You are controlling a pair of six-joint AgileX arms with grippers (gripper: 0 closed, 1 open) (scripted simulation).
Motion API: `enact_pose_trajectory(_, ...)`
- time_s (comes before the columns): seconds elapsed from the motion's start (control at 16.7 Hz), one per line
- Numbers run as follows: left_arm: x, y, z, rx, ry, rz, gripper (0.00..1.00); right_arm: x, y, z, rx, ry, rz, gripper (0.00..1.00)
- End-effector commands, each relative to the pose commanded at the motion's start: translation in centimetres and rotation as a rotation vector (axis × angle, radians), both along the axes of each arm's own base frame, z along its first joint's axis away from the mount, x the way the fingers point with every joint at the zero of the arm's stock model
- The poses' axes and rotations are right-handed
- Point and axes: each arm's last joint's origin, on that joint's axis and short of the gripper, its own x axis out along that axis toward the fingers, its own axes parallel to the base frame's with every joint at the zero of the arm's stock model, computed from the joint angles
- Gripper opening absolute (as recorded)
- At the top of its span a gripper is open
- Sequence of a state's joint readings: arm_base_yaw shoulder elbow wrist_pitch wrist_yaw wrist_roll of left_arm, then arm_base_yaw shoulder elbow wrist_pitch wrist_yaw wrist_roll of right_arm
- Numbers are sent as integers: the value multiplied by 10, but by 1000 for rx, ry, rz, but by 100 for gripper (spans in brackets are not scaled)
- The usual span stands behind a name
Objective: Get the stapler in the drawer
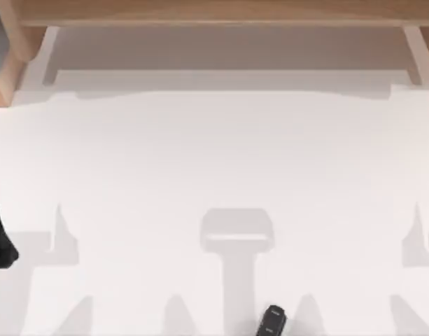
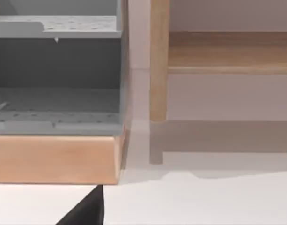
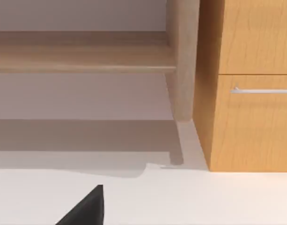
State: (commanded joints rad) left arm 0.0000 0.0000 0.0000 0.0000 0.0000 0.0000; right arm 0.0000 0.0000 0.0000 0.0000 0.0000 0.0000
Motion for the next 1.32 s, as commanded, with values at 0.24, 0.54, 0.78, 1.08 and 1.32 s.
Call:
enact_pose_trajectory(0.24,0,0,0,0,0,0,100,1,-1,6,-27,-11,0,100)
enact_pose_trajectory(0.54,0,0,0,0,0,0,100,16,-6,51,-243,-62,-11,100)
enact_pose_trajectory(0.78,0,0,0,0,0,0,100,64,-20,87,-506,-42,-21,100)
enact_pose_trajectory(1.08,0,0,0,0,0,0,100,161,-59,83,-851,30,-1,100)
enact_pose_trajectory(1.32,0,0,0,0,0,0,100,227,-101,47,-1115,37,8,100)
